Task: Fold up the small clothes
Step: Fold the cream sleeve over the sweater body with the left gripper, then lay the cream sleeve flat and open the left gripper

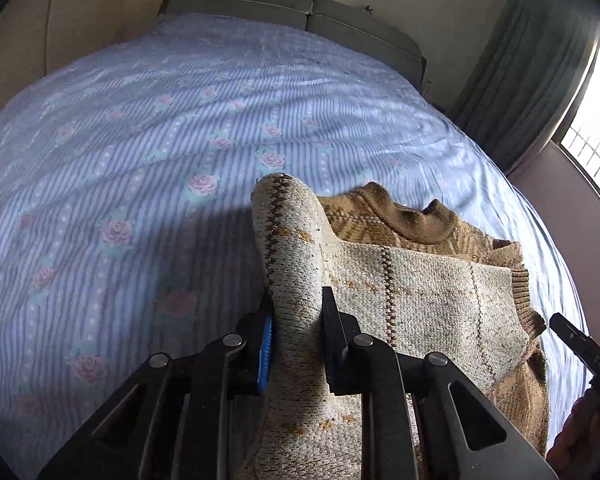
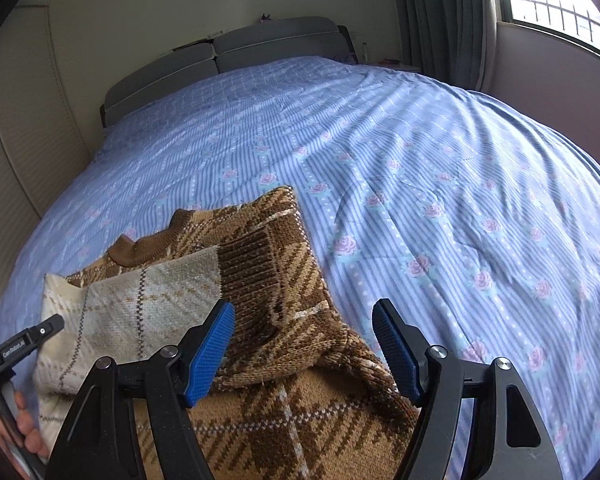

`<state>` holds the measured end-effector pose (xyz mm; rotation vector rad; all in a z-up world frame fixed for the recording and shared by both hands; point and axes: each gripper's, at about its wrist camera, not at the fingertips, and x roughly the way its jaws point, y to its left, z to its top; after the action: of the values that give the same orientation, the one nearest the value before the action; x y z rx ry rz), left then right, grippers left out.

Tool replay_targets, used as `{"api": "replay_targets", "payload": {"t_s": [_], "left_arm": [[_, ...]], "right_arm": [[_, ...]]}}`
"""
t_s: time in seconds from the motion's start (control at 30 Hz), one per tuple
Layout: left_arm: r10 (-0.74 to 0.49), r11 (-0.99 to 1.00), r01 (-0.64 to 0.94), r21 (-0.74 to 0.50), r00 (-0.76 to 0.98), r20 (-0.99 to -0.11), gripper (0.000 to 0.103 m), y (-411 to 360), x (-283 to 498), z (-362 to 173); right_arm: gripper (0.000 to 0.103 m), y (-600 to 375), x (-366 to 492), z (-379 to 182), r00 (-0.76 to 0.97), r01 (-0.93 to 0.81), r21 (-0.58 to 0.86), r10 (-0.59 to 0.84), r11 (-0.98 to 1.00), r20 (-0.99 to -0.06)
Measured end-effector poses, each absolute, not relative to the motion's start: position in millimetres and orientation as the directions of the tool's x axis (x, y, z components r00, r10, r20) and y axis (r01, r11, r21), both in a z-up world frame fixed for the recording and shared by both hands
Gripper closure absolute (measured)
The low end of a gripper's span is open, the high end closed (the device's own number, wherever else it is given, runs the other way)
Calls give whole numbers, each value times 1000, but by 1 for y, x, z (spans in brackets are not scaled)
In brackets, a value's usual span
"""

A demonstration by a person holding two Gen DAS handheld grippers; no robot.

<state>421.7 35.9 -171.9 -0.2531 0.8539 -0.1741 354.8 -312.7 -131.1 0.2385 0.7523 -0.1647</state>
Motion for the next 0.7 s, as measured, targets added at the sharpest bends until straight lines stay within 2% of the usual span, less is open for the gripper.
{"api": "replay_targets", "payload": {"t_s": [0.37,0.5,0.7], "left_arm": [[-253,951,33,-306,649,-717,80,56,417,-184],[-228,966,66,-251,679,-698,79,46,399,-165],[-237,970,136,-202,720,-652,65,29,362,-143]], "right_arm": [[32,-293,367,-145,704,175,124,-36,977,-710],[33,-287,370,-147,701,164,113,-35,980,-713],[33,-277,374,-157,673,140,18,-82,990,-735]]}}
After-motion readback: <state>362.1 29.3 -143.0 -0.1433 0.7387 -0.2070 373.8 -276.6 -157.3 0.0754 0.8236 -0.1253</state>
